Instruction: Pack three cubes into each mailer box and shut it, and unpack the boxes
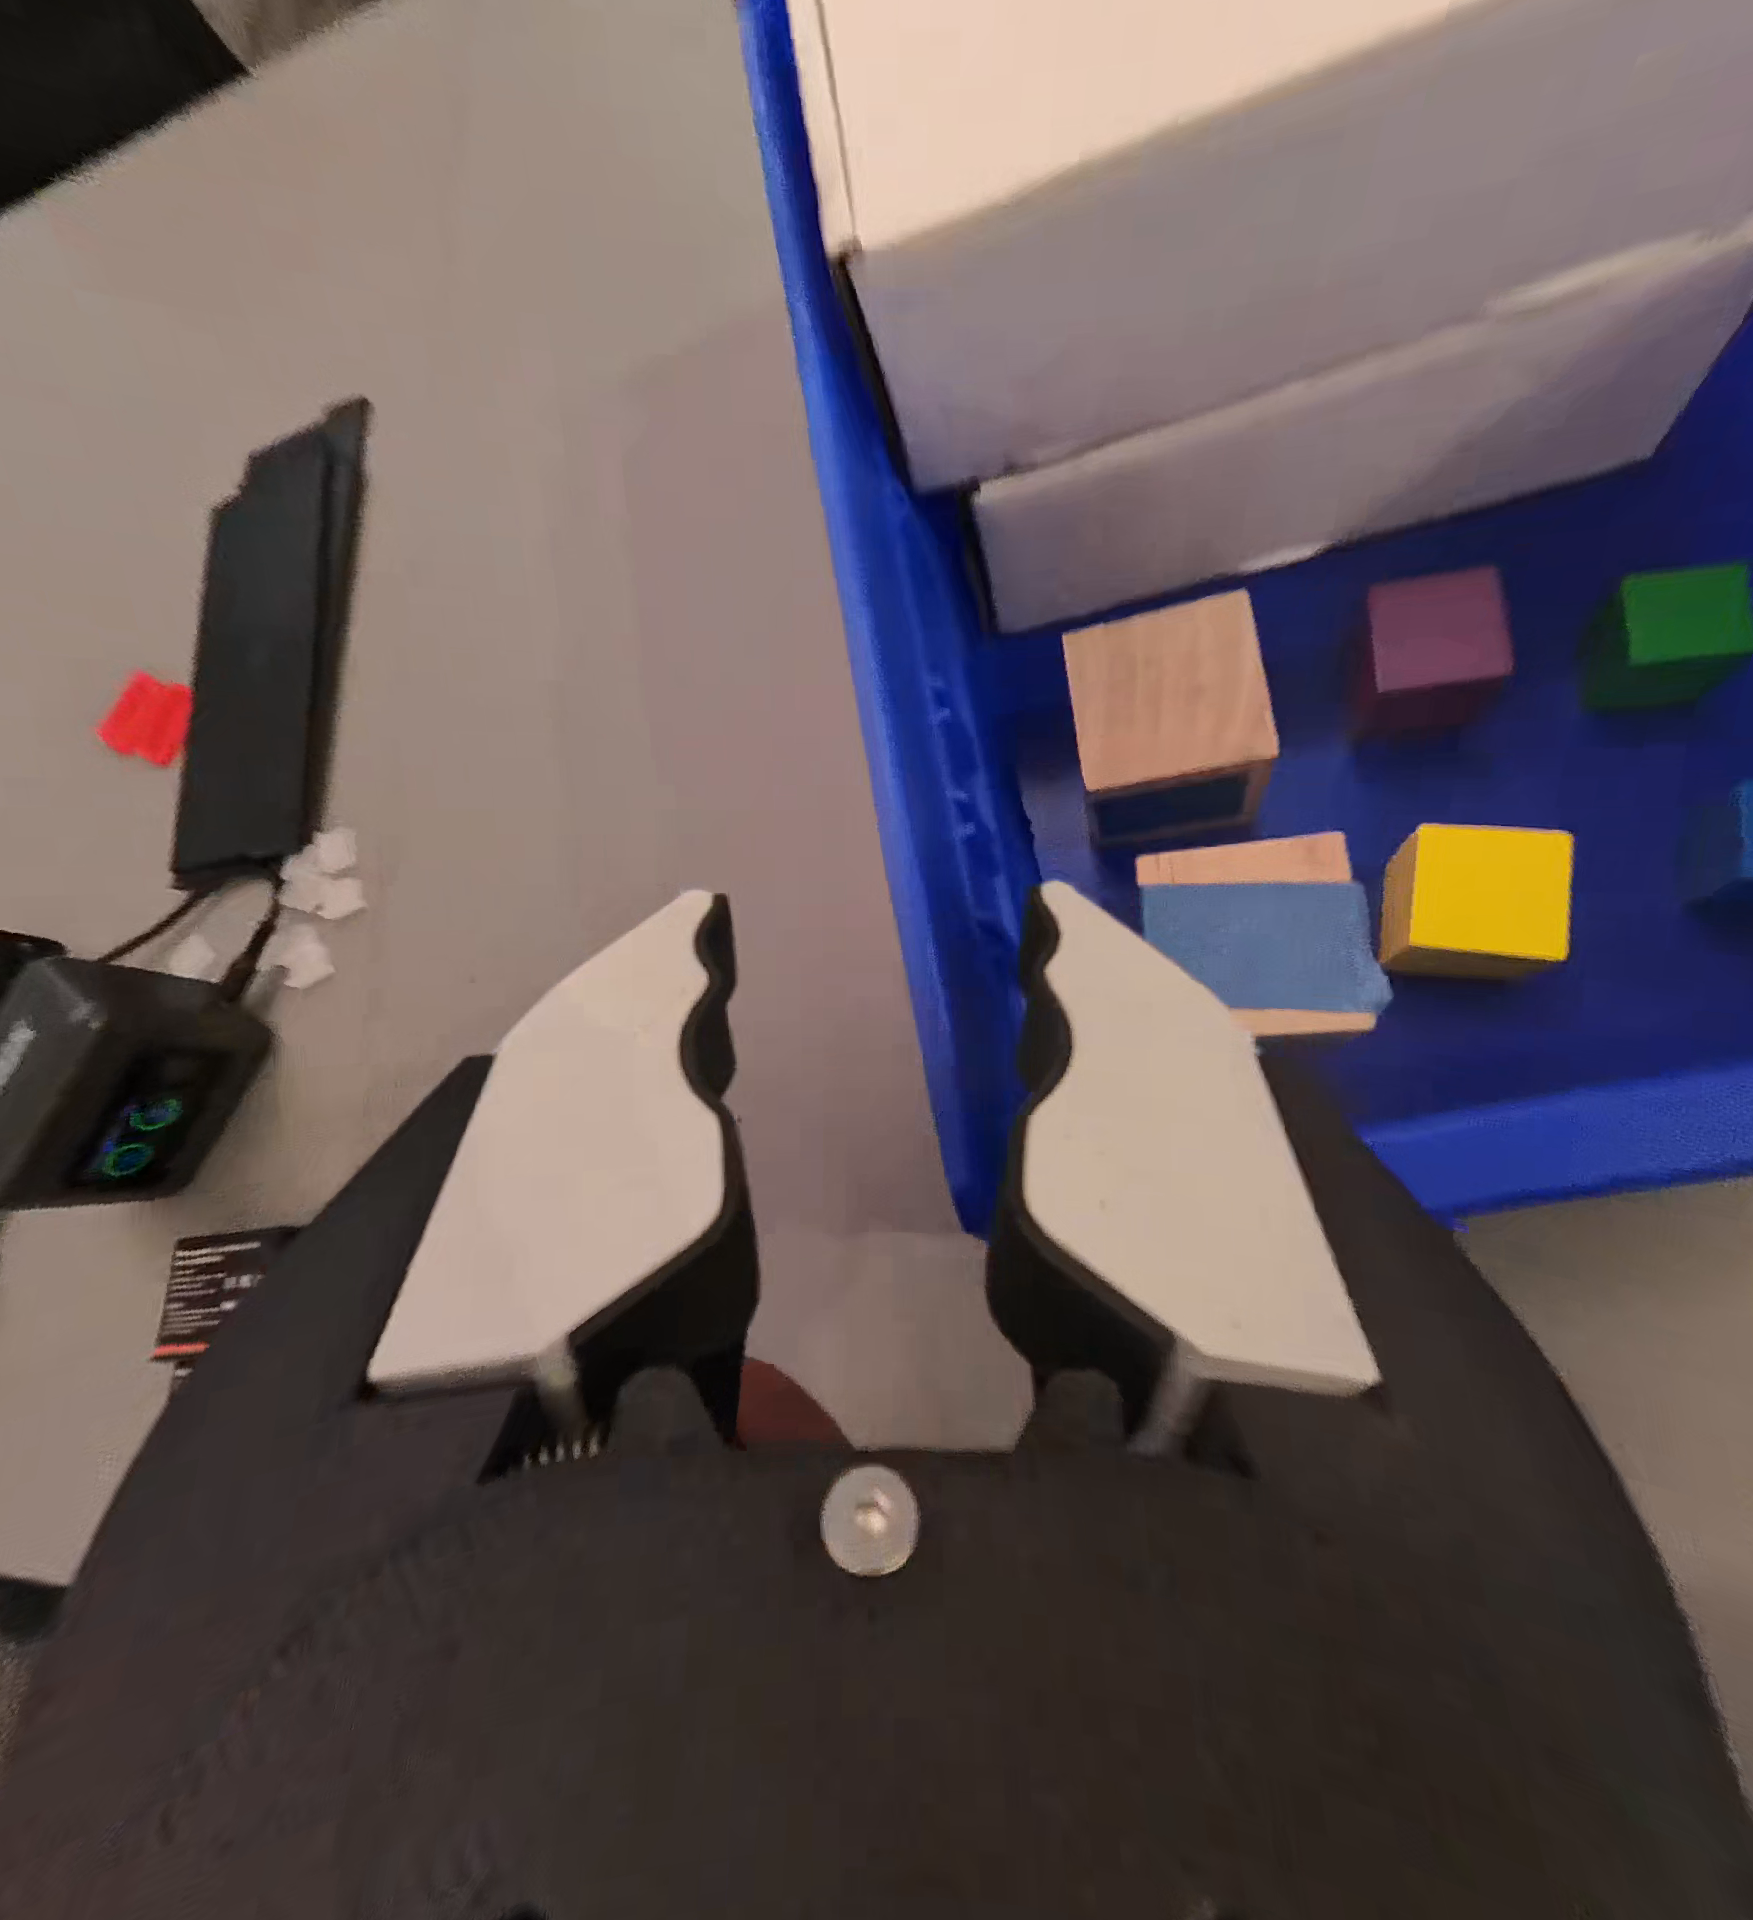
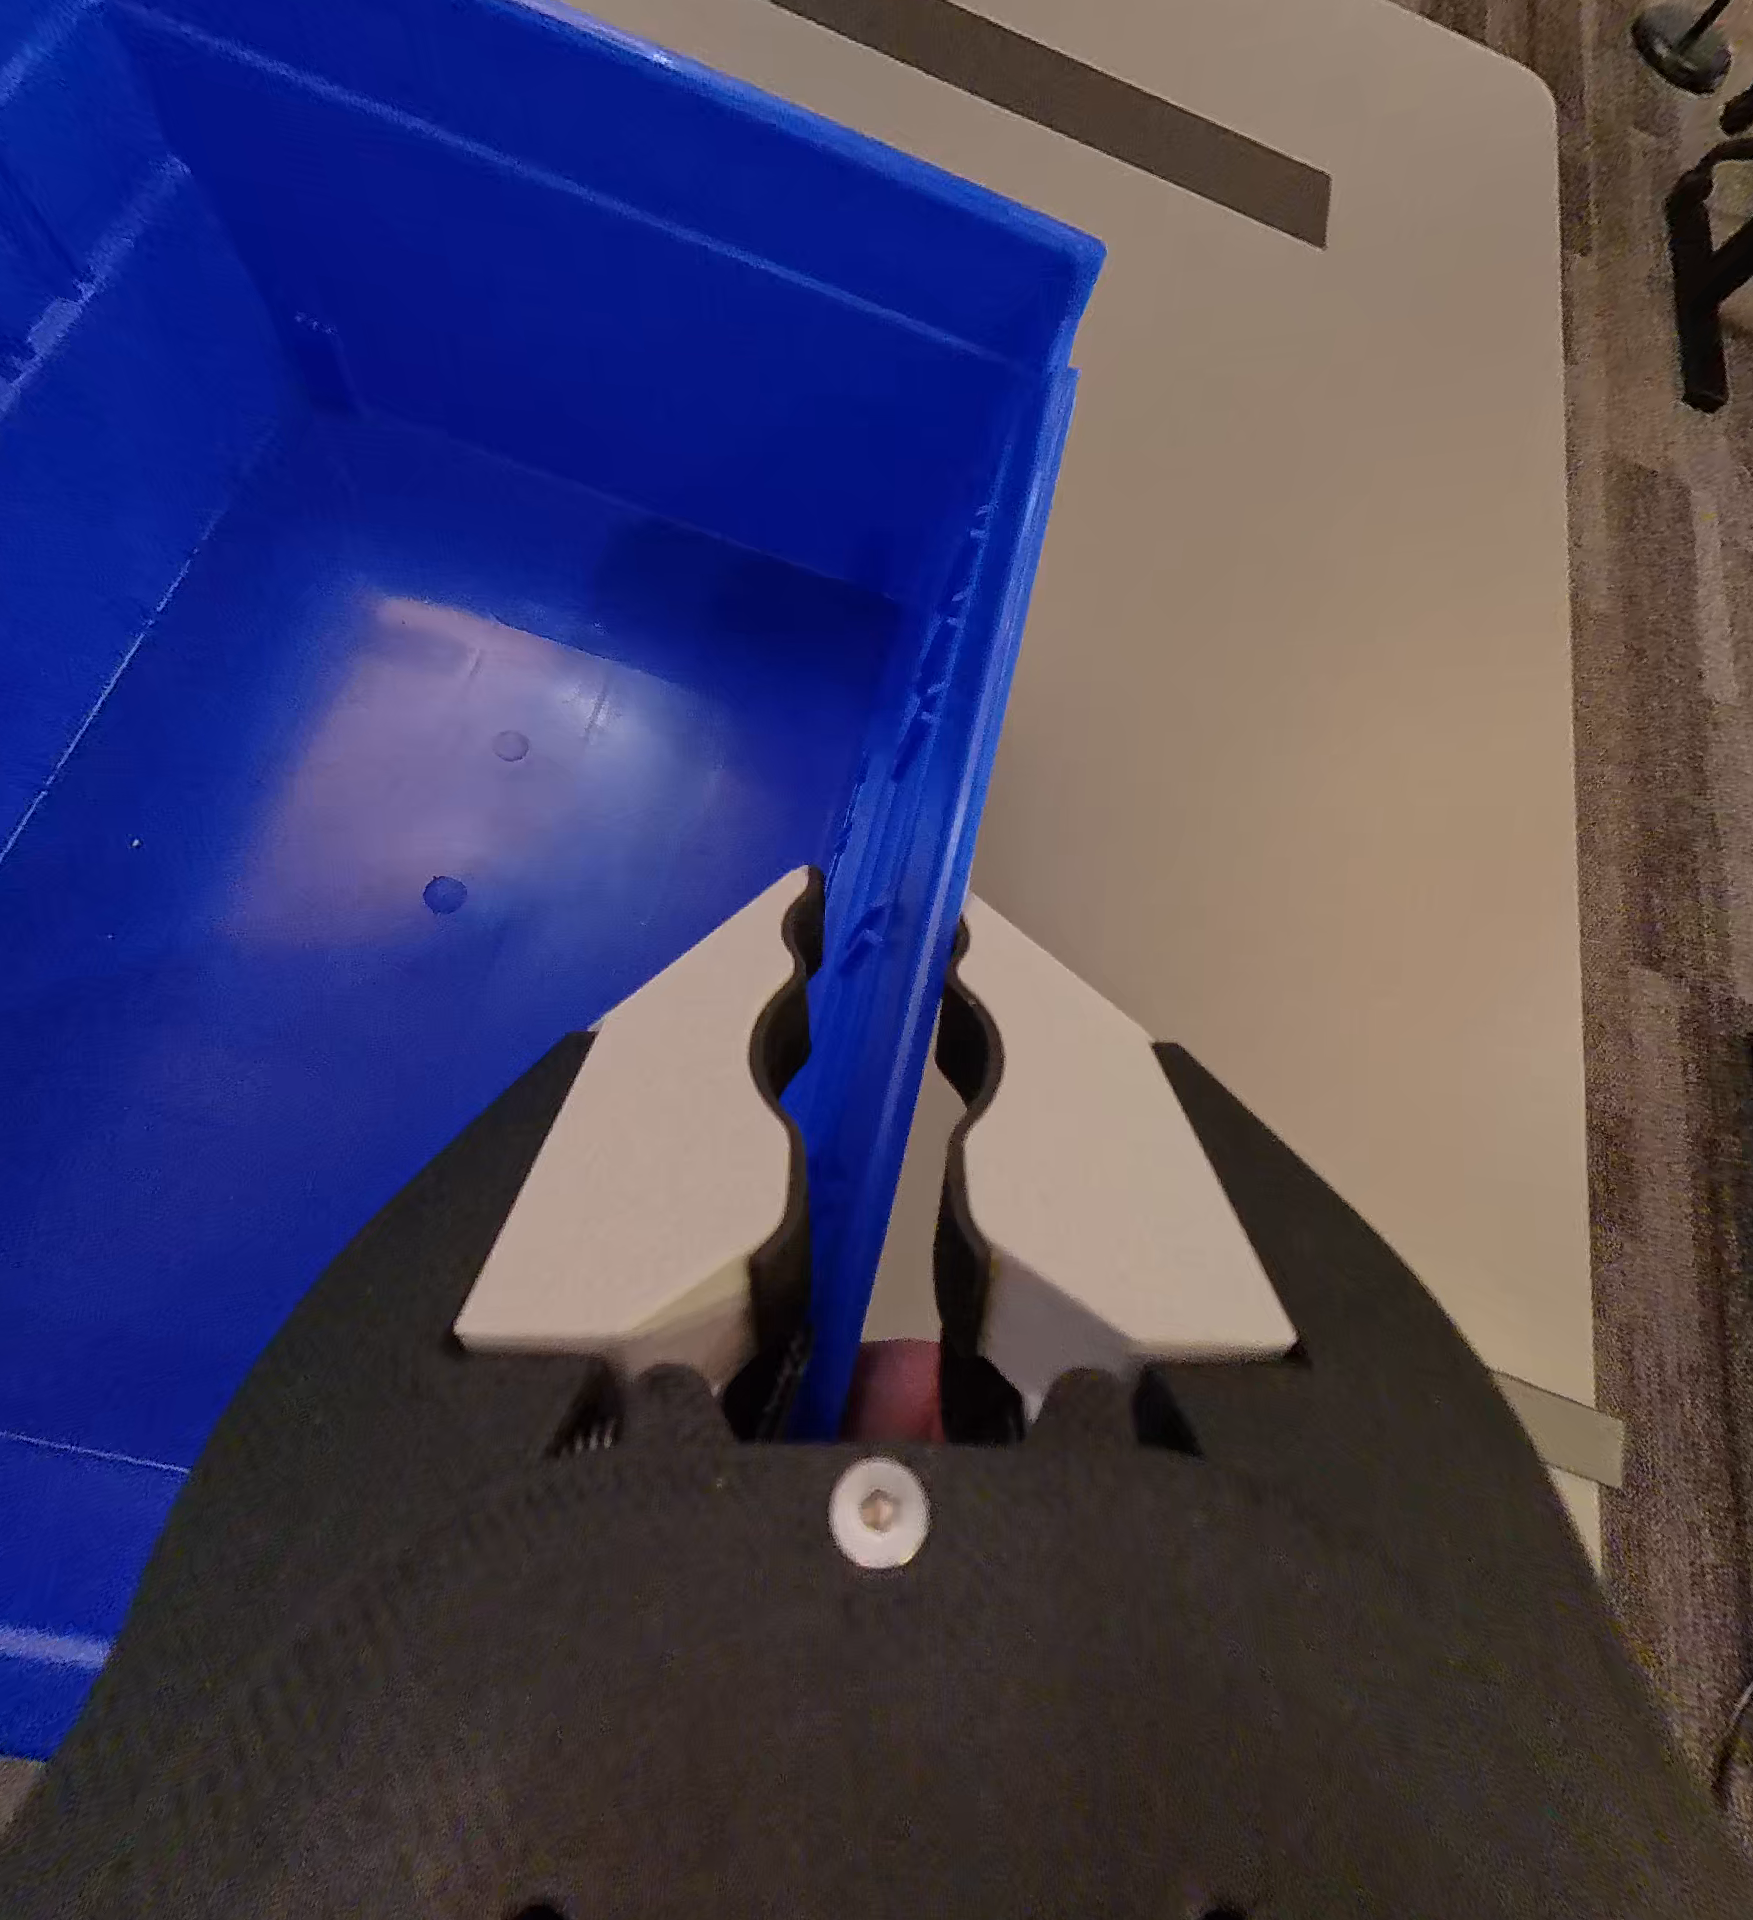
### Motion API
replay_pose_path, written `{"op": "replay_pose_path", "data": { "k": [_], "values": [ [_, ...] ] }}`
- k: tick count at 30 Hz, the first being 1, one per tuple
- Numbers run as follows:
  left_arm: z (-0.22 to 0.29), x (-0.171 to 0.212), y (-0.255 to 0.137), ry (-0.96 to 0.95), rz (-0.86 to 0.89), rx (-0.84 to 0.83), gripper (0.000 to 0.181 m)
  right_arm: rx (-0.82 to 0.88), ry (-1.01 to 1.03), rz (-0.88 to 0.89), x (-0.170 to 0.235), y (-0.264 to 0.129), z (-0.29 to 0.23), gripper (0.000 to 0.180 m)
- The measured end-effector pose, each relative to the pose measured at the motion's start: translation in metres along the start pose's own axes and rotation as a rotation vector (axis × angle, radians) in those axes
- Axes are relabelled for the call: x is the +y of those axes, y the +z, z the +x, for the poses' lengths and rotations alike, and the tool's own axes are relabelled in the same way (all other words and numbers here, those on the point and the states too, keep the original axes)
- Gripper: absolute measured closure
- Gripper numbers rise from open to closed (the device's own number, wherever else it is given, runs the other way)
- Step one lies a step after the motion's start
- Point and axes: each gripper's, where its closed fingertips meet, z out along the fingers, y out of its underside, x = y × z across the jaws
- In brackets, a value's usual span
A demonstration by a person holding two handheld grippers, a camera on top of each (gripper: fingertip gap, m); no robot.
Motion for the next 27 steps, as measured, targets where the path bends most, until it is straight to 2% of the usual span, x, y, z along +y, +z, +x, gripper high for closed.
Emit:
{"op": "replay_pose_path", "data": {
  "k": [2, 3, 4, 8, 20, 27],
  "values": [
    [0.008, 0.009, 0.009, 0.009, -0.037, 0.042, 0.138, 0.006, 0.01, -0.002, 0.003, -0.001, 0.006, 0.164],
    [0.011, 0.009, 0.012, 0.009, -0.026, 0.061, 0.156, 0.01, 0.011, -0.003, 0.004, -0.001, 0.009, 0.163],
    [0.01, 0.007, 0.013, 0.009, -0.006, 0.05, 0.163, 0.015, 0.01, -0.007, 0.006, -0.002, 0.012, 0.163],
    [0.007, 0.008, 0.015, -0.07, 0.006, 0.136, 0.171, 0.022, 0.009, -0.016, 0.01, -0.002, 0.024, 0.163],
    [-0.031, 0.025, 0.017, -0.079, 0.052, 0.239, 0.173, 0.062, 0.052, -0.033, 0.022, -0.003, 0.066, 0.164],
    [-0.04, 0.026, 0.019, -0.076, 0.046, 0.239, 0.173, 0.046, 0.067, -0.033, 0.026, 0.002, 0.089, 0.164]
  ]
}}
